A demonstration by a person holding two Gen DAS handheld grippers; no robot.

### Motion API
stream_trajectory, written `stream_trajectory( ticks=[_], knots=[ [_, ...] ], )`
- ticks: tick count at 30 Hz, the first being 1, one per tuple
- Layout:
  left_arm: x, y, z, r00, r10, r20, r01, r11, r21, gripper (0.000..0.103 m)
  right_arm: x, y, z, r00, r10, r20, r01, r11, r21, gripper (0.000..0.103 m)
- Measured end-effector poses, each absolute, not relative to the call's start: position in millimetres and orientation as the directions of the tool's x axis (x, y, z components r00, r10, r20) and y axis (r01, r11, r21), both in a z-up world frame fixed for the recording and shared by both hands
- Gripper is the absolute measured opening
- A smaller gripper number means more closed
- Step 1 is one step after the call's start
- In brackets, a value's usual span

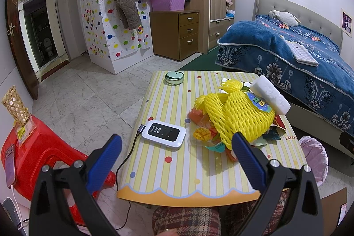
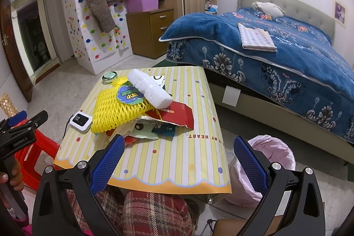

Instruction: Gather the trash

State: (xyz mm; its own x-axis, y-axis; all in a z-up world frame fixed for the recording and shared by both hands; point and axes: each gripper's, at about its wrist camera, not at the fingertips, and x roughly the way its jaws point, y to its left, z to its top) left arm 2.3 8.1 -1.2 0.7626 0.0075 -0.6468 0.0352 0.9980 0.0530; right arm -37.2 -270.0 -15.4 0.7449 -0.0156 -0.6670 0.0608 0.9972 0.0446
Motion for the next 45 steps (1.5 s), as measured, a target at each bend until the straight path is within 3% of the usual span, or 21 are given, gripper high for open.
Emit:
stream_trajectory(
  ticks=[45],
  knots=[
    [2.2,6.9,-1.2,0.763,0.008,-0.646,0.034,0.998,0.053,0.097,-37.6,-267.7,-15.1,0.745,-0.02,-0.667,0.063,0.997,0.041,0.098]
  ],
)
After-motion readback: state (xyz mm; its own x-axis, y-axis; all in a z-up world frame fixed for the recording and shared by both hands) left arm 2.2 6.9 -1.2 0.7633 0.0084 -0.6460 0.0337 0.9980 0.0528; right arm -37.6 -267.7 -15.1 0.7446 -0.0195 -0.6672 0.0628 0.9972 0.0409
